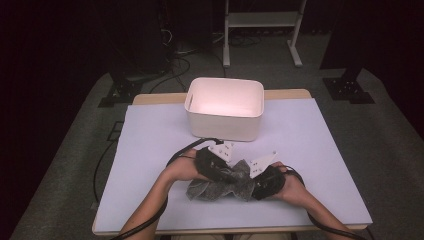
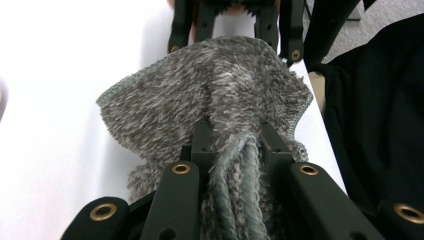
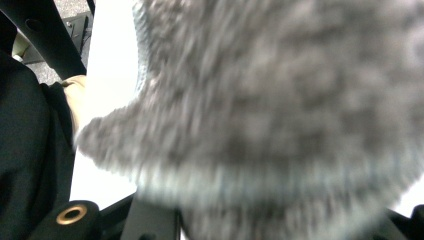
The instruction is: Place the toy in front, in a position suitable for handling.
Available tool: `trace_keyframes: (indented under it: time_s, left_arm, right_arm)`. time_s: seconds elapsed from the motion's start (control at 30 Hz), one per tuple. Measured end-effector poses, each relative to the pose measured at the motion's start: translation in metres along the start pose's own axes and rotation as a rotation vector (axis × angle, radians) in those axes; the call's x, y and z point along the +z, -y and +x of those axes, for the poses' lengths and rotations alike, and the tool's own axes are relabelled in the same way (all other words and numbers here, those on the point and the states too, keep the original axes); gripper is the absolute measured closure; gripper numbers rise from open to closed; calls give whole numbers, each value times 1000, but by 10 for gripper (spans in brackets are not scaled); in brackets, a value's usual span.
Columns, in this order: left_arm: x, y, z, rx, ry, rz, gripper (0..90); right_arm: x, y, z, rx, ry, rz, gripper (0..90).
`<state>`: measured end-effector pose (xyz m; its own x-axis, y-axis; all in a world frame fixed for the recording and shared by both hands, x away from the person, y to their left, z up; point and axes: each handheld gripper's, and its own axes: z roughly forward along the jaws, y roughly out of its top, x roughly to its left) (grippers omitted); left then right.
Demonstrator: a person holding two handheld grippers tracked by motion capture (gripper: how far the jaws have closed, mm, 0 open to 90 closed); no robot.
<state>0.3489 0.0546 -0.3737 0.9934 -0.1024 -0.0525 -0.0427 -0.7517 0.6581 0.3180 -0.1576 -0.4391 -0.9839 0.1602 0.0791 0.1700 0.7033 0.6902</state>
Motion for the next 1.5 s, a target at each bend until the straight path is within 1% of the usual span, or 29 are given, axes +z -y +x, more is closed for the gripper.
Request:
trace_keyframes:
  time_s: [0.2, 0.27, 0.4, 0.53, 0.63, 0.77, 0.83, 0.9, 1.03, 1.2, 1.27, 1.33, 1.4, 1.5]
  left_arm:
    - [-15, 18, -2, -36, -26, -10, 746]
    - [-20, 23, -4, -48, -35, -13, 746]
    - [-27, 32, -6, -60, -41, -17, 745]
    - [-32, 39, -7, -73, -39, -22, 744]
    - [-33, 44, -8, -81, -39, -37, 745]
    - [-35, 48, -10, -93, -39, -45, 745]
    - [-36, 49, -10, -92, -38, -46, 745]
    - [-36, 48, -10, -92, -38, -51, 746]
    - [-32, 38, -9, -71, -32, -56, 747]
    - [-13, 18, -3, -34, 2, -48, 747]
    - [-7, 11, -1, -22, 12, -54, 747]
    - [-2, 4, 0, -16, 23, -53, 748]
    - [2, -2, 1, 2, 29, -39, 747]
    - [4, -5, 2, 15, 32, -27, 748]
  right_arm:
    - [0, -1, 0, 5, -6, 6, 616]
    - [0, -1, 0, -3, -6, 8, 616]
    - [0, -2, 1, -6, -1, 14, 616]
    - [0, -2, 1, -4, -6, 19, 616]
    - [0, -2, 1, -7, -6, 20, 616]
    - [0, -2, 1, -7, -5, 20, 616]
    - [0, -2, 1, -7, -4, 20, 616]
    - [0, -2, 1, -7, -6, 19, 616]
    - [0, -3, 0, 1, -10, 22, 617]
    - [0, -3, 0, -3, -7, 20, 616]
    - [0, -3, 0, -2, -7, 19, 617]
    - [1, -3, 0, -4, -7, 19, 617]
    - [1, -3, 0, -5, -7, 18, 617]
    - [0, -3, 0, -9, -2, 21, 617]
